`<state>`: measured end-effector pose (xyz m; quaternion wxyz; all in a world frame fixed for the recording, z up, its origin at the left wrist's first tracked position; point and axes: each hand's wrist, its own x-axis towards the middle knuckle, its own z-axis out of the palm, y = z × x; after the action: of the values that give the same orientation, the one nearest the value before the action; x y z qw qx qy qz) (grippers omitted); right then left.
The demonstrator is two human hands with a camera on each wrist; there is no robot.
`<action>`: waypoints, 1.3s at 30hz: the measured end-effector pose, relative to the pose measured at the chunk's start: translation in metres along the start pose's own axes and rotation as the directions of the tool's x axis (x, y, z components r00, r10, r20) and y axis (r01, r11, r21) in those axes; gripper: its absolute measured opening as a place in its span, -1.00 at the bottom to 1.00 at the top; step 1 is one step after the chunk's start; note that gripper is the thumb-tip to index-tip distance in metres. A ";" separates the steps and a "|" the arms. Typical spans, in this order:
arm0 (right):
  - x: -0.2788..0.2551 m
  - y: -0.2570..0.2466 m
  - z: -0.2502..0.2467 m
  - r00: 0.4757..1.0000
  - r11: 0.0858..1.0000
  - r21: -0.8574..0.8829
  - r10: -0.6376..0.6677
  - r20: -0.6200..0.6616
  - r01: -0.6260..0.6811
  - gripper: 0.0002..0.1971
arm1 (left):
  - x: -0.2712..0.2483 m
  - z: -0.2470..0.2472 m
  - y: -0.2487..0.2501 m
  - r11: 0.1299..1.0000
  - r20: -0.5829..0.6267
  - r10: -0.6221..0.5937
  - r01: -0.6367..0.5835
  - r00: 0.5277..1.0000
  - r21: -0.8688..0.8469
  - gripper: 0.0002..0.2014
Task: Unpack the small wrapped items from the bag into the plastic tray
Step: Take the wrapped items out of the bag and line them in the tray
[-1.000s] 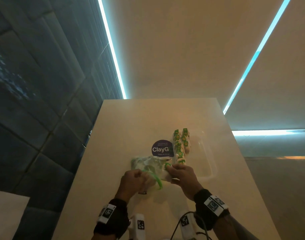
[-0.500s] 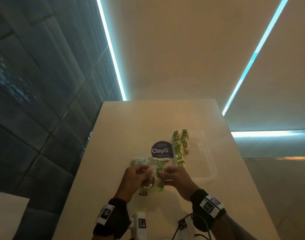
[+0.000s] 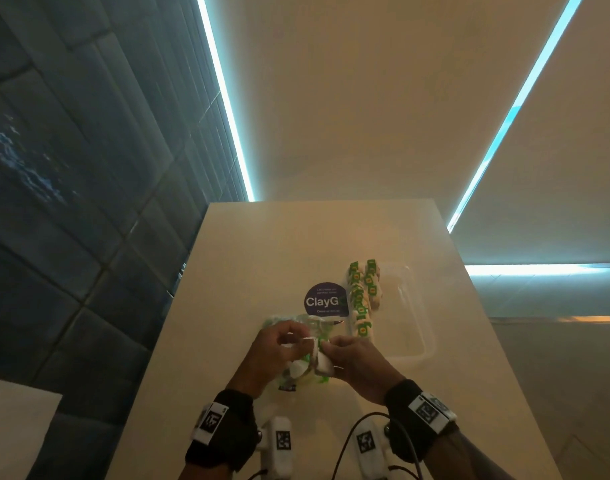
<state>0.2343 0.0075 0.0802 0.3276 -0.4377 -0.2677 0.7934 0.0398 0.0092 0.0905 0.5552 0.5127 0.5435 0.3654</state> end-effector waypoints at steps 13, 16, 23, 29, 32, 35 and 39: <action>0.006 -0.005 -0.006 0.968 0.946 -0.265 -0.223 -0.113 0.187 -0.79 | 0.006 0.003 0.003 0.997 0.018 -0.070 0.071 0.997 -0.022 -0.85; 0.008 -0.006 0.001 0.971 0.923 -0.337 -0.226 -0.080 0.187 -0.87 | 0.008 0.005 0.006 0.997 0.051 -0.078 0.079 0.996 -0.019 -0.77; 0.009 -0.006 0.006 0.975 0.964 -0.188 -0.208 -0.080 0.190 -0.88 | 0.007 0.006 0.016 0.991 0.094 -0.107 0.113 0.990 -0.070 -0.75; 0.007 -0.008 0.006 0.990 0.990 0.063 -0.126 -0.062 0.130 -0.84 | 0.010 0.002 0.015 0.986 0.105 -0.161 0.166 0.981 -0.034 -0.80; 0.007 -0.010 0.007 0.994 0.988 0.107 -0.107 -0.016 0.108 -0.68 | 0.009 0.004 0.017 0.986 0.104 -0.161 0.165 0.981 -0.021 -0.80; 0.006 -0.013 0.008 0.995 0.989 0.115 -0.096 -0.015 0.097 -0.68 | 0.008 0.006 0.017 0.992 0.081 -0.121 0.123 0.989 -0.025 -0.84; 0.005 -0.014 0.013 0.993 0.993 0.056 -0.105 -0.046 0.107 -0.71 | 0.009 0.007 0.017 0.996 -0.018 -0.045 0.043 0.999 -0.072 -0.81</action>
<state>0.2250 0.0183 0.0934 0.3877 -0.4300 -0.2601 0.7727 0.0507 0.0201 0.1037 0.5758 0.4766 0.5467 0.3773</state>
